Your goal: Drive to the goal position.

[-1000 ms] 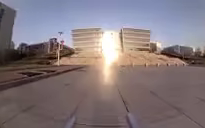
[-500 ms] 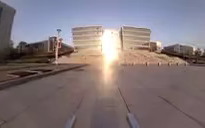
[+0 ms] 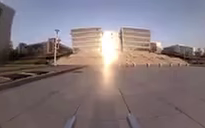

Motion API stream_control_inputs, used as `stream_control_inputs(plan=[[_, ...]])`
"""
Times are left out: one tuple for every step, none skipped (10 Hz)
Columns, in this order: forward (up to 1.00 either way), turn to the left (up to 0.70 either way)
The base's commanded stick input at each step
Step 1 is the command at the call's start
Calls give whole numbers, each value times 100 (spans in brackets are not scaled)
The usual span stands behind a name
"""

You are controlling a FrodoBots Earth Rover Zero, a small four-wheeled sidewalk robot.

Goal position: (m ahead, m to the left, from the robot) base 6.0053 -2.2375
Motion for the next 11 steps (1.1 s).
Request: stream_control_inputs(plan=[[70,0],[70,0],[70,0],[70,0],[70,0],[70,0],[70,0],[70,0],[70,0],[70,0],[70,0]])
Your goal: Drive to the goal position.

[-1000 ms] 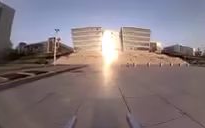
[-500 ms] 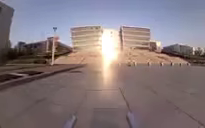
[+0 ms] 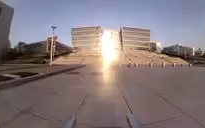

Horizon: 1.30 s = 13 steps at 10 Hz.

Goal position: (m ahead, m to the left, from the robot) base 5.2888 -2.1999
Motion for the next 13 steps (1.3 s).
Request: stream_control_inputs(plan=[[70,0],[70,0],[70,0],[70,0],[70,0],[70,0],[70,0],[70,0],[70,0],[70,0],[70,6],[70,14],[70,14]])
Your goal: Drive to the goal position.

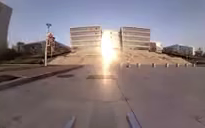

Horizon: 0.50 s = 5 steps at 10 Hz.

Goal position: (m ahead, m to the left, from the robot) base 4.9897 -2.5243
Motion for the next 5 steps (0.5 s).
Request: stream_control_inputs(plan=[[70,14],[70,14],[70,14],[70,14],[70,11]])
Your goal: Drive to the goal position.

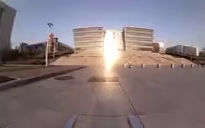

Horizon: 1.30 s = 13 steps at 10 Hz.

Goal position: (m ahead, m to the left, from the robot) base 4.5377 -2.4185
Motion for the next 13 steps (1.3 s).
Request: stream_control_inputs(plan=[[70,4],[70,0],[70,0],[70,0],[70,0],[70,0],[70,0],[70,0],[70,0],[70,0],[70,0],[70,0],[70,0]])
